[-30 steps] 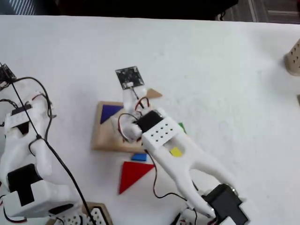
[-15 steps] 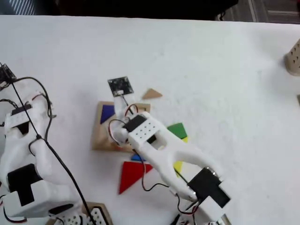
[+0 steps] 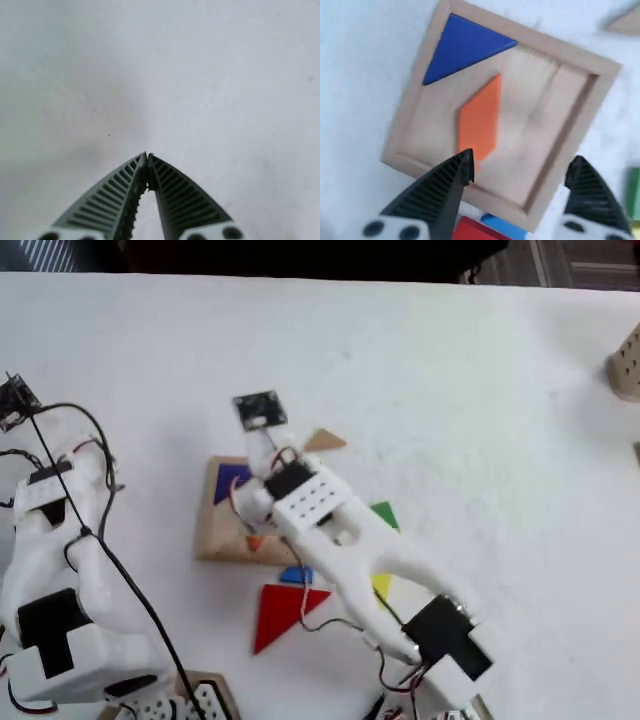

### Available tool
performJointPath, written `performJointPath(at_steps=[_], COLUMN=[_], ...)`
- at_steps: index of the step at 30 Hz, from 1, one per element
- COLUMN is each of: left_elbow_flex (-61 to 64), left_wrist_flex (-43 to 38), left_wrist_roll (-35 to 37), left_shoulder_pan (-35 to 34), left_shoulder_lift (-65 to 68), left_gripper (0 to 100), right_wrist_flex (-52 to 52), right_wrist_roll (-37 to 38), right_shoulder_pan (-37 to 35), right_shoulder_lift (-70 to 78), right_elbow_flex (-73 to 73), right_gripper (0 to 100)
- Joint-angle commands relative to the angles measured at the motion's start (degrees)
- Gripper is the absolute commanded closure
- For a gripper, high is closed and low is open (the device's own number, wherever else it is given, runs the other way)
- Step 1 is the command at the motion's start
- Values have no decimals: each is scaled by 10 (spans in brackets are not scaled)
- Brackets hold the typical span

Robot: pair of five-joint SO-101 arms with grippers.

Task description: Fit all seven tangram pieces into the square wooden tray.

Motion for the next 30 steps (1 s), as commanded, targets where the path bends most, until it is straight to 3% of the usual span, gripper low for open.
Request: performJointPath(at_steps=[1,3,5,13,17,23,25,28,30], left_elbow_flex=[-28,-27,-26,36,109,207,211,193,178], left_wrist_flex=[-13,-13,-11,16,16,14,11,11,-6], left_wrist_roll=[-31,-95,-144,-142,-142,-142,-115,-8,12], left_shoulder_pan=[34,51,68,139,233,437,484,523,539], left_shoulder_lift=[-6,-6,-6,-80,-176,-316,-321,-293,-253], left_gripper=[976,976,977,977,977,977,977,977,977], right_wrist_flex=[59,66,70,7,-41,-91,-92,-92,-92], right_wrist_roll=[7,72,107,88,89,91,91,92,92], right_shoulder_pan=[82,116,145,238,272,271,271,274,275], right_shoulder_lift=[-12,-12,-12,-12,-11,-6,-6,-6,-6], right_elbow_flex=[-69,-81,-80,5,36,47,47,46,44], right_gripper=[902,985,971,981,981,981,981,979,978])
